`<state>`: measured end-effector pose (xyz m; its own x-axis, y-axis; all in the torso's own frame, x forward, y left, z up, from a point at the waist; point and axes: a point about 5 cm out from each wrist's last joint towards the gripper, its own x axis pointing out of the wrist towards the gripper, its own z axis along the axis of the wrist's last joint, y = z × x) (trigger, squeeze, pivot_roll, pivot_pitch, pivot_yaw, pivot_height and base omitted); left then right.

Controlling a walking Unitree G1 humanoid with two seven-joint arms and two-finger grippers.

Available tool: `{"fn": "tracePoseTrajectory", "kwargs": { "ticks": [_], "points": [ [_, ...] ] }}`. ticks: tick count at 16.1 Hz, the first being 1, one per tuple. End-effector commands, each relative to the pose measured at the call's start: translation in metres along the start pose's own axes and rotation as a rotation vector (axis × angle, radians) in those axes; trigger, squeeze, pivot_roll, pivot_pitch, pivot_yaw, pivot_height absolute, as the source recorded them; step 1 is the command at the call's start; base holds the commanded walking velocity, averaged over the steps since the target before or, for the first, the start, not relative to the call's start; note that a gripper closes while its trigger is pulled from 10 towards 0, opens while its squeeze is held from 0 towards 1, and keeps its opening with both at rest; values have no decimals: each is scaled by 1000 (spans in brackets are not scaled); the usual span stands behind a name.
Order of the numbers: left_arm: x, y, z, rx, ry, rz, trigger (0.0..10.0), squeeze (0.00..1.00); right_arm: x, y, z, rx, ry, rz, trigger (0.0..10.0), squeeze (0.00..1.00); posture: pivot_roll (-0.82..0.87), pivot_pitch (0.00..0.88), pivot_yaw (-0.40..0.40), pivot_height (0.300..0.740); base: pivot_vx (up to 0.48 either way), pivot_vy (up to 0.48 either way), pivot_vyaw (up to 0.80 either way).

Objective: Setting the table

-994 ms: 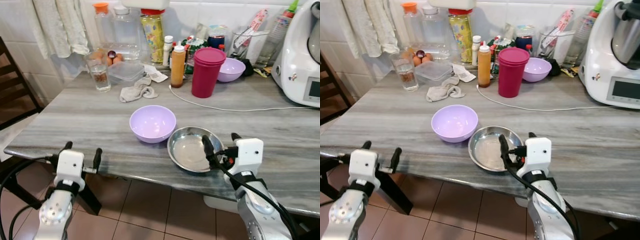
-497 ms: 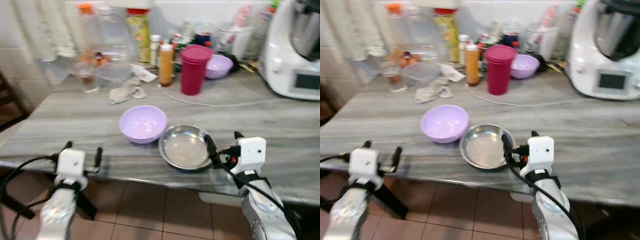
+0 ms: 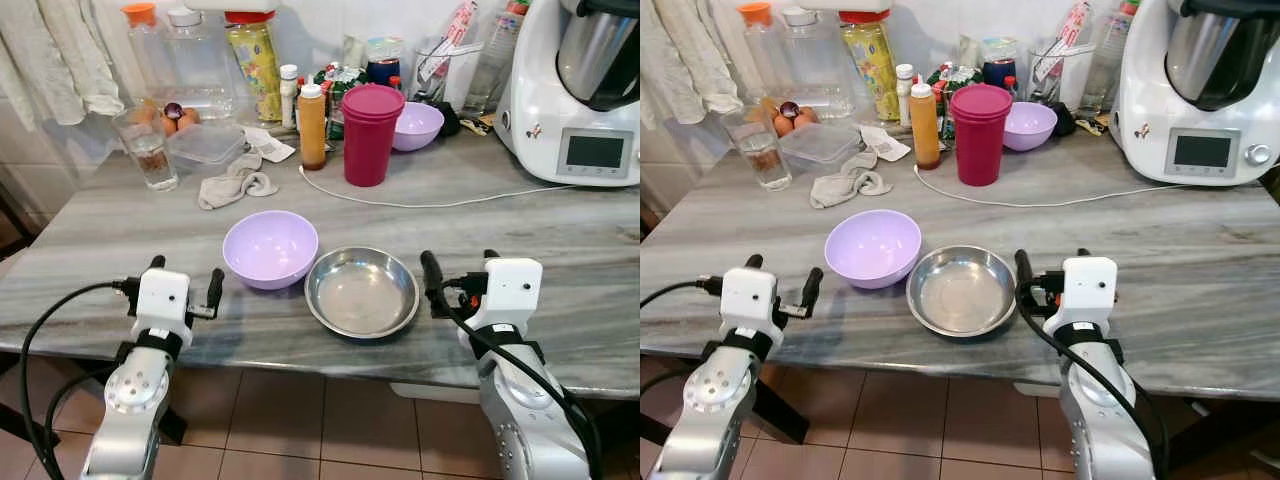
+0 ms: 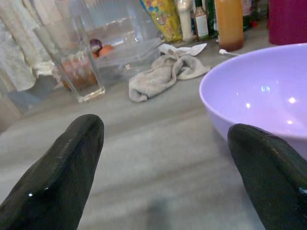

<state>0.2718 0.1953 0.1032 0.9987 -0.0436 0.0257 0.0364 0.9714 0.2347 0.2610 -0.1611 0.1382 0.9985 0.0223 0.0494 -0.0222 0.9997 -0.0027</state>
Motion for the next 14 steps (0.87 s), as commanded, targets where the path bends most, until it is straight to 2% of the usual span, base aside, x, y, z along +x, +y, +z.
{"fn": "tracePoseTrajectory", "kwargs": {
  "ticks": [1, 3, 4, 5, 8, 10, 14],
  "points": [
    [6, 2, 5, 21, -5, -6, 10000, 0, 4, 0, 3, 34, -16, -8, 10000, 0, -252, 24, 92, 740, 0, 0, 0],
    [9, 4, 7, 21, -9, -4, 10000, 0, 6, 0, 3, 27, -20, -28, 10000, 0, -253, 22, 97, 740, 0, 0, 0],
    [10, 4, 7, 21, -6, 1, 10000, 0, 6, -2, 2, -14, -34, -60, 10000, 0, -255, 21, 98, 740, 0, 0, 0],
    [8, 4, 6, 21, 0, 2, 10000, 0, 3, -1, 3, 59, -22, -21, 10000, 0, -257, 21, 98, 740, 0, 0, 0],
    [8, 4, 6, 20, 6, -1, 10000, 0, 3, -4, 2, 32, -8, -57, 10000, 0, -258, 28, 97, 740, 0, 0, 0],
    [9, 5, 6, 18, 9, -1, 10000, 0, 2, -4, 2, 23, -7, -30, 10000, 0, -261, 34, 95, 740, 0, 0, 0],
    [7, 3, 3, 13, 20, 1, 10000, 0, -1, -2, 0, 18, 1, -4, 10000, 0, -266, 41, 87, 740, -271, 0, 0]
  ]
}}
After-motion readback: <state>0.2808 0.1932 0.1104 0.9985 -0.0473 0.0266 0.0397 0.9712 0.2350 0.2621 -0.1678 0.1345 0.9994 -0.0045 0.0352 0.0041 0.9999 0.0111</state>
